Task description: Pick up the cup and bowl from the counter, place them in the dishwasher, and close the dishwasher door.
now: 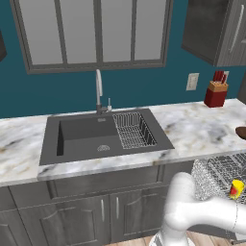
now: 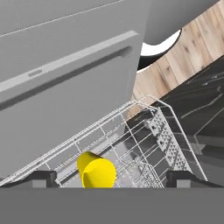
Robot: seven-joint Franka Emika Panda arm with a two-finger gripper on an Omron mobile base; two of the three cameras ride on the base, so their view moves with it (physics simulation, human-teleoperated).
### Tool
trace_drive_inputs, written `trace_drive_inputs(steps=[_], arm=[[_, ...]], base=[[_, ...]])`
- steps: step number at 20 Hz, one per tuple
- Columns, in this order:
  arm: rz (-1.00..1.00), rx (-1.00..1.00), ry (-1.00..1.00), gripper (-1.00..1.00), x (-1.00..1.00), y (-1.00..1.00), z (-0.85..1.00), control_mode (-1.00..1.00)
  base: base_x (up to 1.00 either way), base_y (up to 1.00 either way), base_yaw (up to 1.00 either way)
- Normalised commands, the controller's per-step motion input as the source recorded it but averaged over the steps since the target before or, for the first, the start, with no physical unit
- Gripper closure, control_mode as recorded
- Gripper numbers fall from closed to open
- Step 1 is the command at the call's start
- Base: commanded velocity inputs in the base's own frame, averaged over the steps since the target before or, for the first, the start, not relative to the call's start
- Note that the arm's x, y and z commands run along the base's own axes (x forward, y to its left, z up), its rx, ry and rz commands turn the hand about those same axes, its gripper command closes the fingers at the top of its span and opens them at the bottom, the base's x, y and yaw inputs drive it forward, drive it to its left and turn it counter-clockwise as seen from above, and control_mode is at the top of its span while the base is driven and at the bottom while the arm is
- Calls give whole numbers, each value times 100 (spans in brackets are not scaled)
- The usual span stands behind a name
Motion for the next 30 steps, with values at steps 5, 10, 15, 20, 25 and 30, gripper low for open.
trace_drive_inputs(steps=[5, 10, 15, 20, 25, 30], arm=[[1, -3, -8, -100, -34, 0, 52, -100], [0, -3, -7, -100, -7, 3, 36, -100], [0, -8, -5, -100, 0, 5, 33, -100], [0, -7, -6, -100, 0, 0, 50, -100], [0, -1, -7, -100, 0, 0, 60, -100], [0, 0, -6, -100, 6, 0, 45, -100]], base=[[0, 0, 0], [0, 0, 0], [0, 0, 0], [0, 0, 0], [0, 0, 0], [0, 0, 0]])
